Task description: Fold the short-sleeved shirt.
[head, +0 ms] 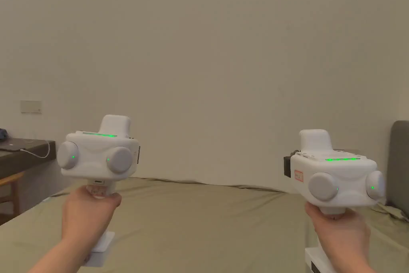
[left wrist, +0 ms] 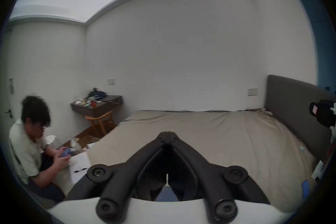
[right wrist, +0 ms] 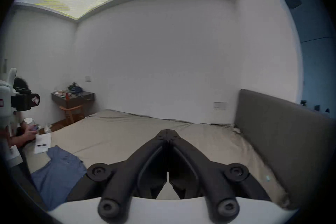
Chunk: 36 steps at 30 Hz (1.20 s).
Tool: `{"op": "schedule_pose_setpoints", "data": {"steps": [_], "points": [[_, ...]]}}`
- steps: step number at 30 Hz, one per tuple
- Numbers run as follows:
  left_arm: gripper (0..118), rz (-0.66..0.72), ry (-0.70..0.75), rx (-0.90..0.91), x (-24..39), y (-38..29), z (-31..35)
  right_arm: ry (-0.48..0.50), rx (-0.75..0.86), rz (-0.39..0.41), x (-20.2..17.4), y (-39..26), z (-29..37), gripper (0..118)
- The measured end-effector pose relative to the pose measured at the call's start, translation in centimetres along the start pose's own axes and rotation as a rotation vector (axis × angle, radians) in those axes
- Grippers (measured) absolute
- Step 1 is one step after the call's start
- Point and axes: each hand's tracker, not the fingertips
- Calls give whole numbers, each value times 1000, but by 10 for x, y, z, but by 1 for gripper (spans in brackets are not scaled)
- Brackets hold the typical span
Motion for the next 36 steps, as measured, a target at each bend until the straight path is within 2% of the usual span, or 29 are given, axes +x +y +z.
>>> {"op": "schedule_pose_setpoints", "data": {"steps": [3, 7, 10, 14, 17, 20, 21, 22, 23, 24, 27, 30, 36], "points": [[0, -22, 143, -34, -70, -18, 14, 127, -13, -20, -70, -7, -17, 3], [0, 47, 309, -87, -162, -46, 40, 303, -56, -18, -173, -19, -33, 3], [0, 13, 417, -120, -208, -60, 52, 398, -79, -7, -231, -26, -37, 3], [0, 27, 445, -129, -240, -67, 51, 462, -84, 36, -278, -30, -38, 3], [0, -6, 443, -149, -244, -75, 32, 473, -84, 64, -291, -32, -38, 3], [1, 14, 353, -252, -247, -94, -8, 489, -91, 68, -288, -39, -41, 3], [27, 31, 304, -314, -243, -110, -19, 490, -92, 74, -285, -43, -45, 3], [73, 34, 259, -371, -241, -128, -39, 492, -100, 80, -281, -48, -50, 3], [98, 54, 227, -453, -239, -145, -57, 488, -114, 89, -278, -52, -54, 3], [98, 63, 168, -491, -230, -173, -70, 491, -124, 92, -272, -59, -58, 3], [98, 46, 143, -641, -201, -249, -120, 483, -161, 106, -257, -80, -79, 3], [98, 80, 40, -790, -165, -316, -156, 466, -205, 144, -243, -105, -100, 3], [98, 46, -50, -874, -101, -397, -208, 479, -318, 215, -227, -160, -149, 3]]}}
